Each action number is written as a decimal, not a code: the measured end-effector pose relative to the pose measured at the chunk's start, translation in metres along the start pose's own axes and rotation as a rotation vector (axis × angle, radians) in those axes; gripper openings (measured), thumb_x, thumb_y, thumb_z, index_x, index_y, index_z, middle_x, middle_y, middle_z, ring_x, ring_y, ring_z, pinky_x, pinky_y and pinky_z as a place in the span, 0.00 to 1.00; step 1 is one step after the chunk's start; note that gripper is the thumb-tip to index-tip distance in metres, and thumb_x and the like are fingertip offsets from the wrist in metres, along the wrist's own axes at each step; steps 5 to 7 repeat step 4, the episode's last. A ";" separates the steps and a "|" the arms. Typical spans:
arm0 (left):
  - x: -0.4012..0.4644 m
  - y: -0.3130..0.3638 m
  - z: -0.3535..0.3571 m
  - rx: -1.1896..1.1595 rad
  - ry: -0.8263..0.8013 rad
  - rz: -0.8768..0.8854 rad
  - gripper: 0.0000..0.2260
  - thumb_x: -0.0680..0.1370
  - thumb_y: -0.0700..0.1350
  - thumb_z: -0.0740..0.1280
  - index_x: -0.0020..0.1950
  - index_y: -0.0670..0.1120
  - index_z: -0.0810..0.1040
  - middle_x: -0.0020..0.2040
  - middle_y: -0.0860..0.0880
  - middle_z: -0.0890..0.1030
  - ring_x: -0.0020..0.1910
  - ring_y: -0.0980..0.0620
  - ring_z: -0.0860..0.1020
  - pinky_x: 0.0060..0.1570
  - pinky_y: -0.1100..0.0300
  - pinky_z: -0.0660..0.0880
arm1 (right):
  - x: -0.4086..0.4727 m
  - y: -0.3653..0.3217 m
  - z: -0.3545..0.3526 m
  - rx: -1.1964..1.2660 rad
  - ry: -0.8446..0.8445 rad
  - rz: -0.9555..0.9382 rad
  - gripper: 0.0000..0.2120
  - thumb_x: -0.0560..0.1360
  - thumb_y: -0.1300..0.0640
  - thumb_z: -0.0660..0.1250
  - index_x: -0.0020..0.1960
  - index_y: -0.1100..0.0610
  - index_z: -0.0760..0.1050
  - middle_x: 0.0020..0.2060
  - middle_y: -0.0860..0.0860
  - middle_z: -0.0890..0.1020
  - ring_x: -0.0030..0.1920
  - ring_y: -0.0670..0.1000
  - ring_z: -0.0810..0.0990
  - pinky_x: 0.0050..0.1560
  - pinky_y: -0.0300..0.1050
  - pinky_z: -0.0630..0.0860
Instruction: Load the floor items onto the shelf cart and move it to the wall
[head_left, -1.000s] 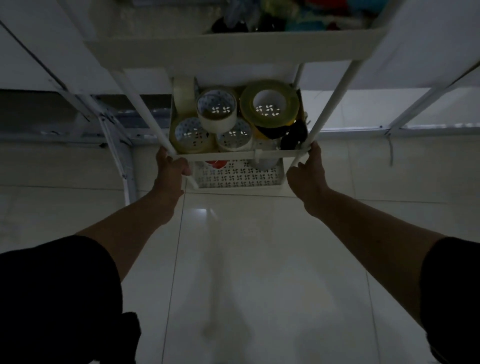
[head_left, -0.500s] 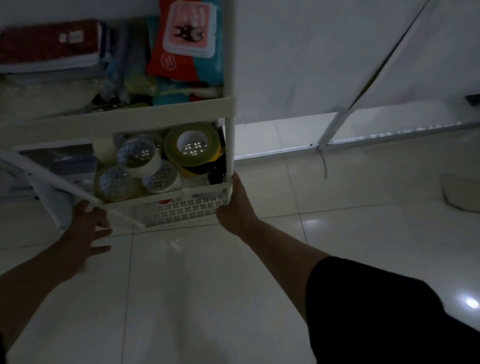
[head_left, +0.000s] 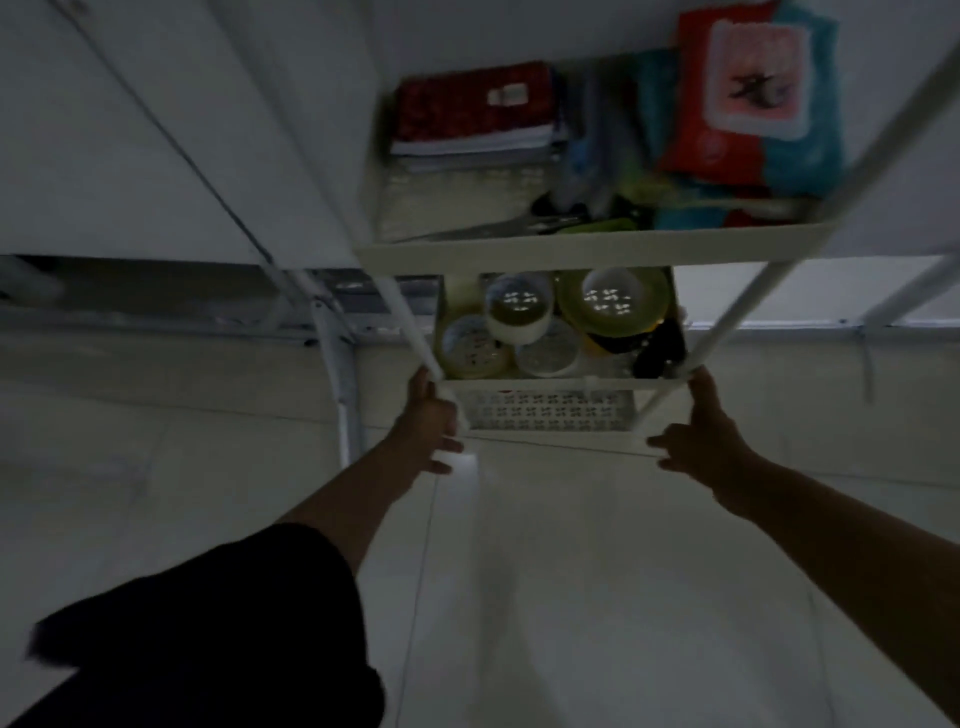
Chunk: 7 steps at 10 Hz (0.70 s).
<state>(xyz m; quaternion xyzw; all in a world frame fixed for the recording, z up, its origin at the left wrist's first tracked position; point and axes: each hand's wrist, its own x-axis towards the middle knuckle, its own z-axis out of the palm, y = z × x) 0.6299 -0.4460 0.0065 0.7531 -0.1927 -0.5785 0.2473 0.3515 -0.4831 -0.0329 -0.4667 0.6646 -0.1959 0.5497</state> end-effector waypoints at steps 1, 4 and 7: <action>-0.001 0.001 -0.007 0.003 -0.044 0.026 0.35 0.77 0.36 0.57 0.76 0.65 0.52 0.54 0.54 0.71 0.51 0.39 0.79 0.50 0.44 0.77 | -0.003 -0.008 0.003 0.003 0.005 0.066 0.43 0.73 0.73 0.60 0.74 0.38 0.48 0.51 0.57 0.71 0.53 0.69 0.79 0.52 0.68 0.78; 0.002 -0.001 -0.018 0.377 0.023 0.196 0.38 0.77 0.39 0.63 0.79 0.58 0.45 0.67 0.47 0.72 0.53 0.43 0.76 0.42 0.57 0.76 | -0.021 -0.038 -0.019 -0.293 -0.052 0.124 0.43 0.73 0.70 0.60 0.78 0.46 0.44 0.72 0.61 0.66 0.52 0.61 0.77 0.43 0.52 0.76; 0.002 -0.001 -0.018 0.377 0.023 0.196 0.38 0.77 0.39 0.63 0.79 0.58 0.45 0.67 0.47 0.72 0.53 0.43 0.76 0.42 0.57 0.76 | -0.021 -0.038 -0.019 -0.293 -0.052 0.124 0.43 0.73 0.70 0.60 0.78 0.46 0.44 0.72 0.61 0.66 0.52 0.61 0.77 0.43 0.52 0.76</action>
